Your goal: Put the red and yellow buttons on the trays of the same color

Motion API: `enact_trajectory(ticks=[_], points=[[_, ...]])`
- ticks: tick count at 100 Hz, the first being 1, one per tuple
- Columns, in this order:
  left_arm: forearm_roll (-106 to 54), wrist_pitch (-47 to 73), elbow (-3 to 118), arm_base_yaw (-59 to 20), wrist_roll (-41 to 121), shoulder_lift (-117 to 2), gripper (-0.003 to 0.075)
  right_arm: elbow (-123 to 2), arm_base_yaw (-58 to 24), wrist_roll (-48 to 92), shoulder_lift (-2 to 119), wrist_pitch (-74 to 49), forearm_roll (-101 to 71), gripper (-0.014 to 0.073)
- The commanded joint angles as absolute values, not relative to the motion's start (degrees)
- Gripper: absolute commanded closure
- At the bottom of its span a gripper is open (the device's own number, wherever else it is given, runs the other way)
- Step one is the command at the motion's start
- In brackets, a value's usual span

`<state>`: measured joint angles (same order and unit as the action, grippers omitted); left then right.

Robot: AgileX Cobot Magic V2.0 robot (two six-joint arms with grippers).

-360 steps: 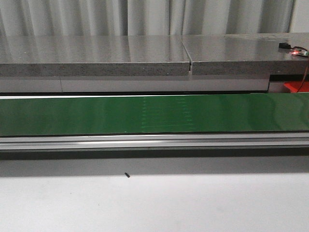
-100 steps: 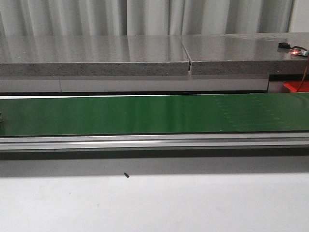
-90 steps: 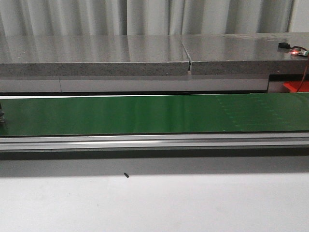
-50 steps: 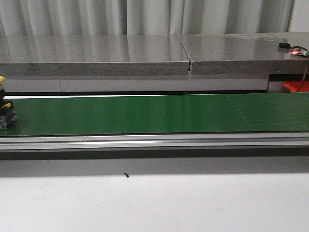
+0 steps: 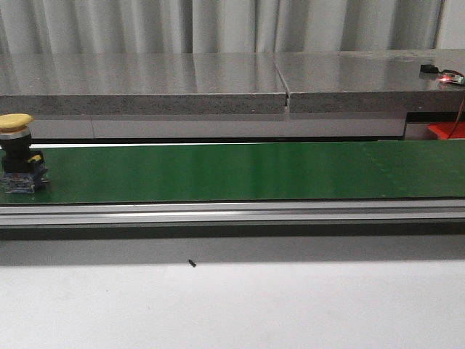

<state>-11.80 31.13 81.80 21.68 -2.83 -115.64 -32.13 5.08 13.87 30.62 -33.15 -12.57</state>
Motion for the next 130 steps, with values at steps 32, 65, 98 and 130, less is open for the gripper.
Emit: enact_trajectory(ticks=[32,65,98,130], points=[[-12.34,24.39,70.93,20.64,-1.78,-96.89,0.0479,-33.62,5.06,14.15,30.66,-29.38,-13.08,0.0661],[-12.23,25.20,64.33,15.73,-1.64,-88.51,0.0479,-33.62,5.06,14.15,30.66,-29.38,-13.08,0.0661],[-12.14,25.56,60.07,12.35,-1.64,-87.46,0.0477,-33.62,5.06,14.15,30.66,-29.38,-13.08,0.0661],[-12.54,26.20,60.07,12.20,0.00,-86.98,0.0128,-33.62,5.06,14.15,30.66,-29.37,-13.82,0.0661]])
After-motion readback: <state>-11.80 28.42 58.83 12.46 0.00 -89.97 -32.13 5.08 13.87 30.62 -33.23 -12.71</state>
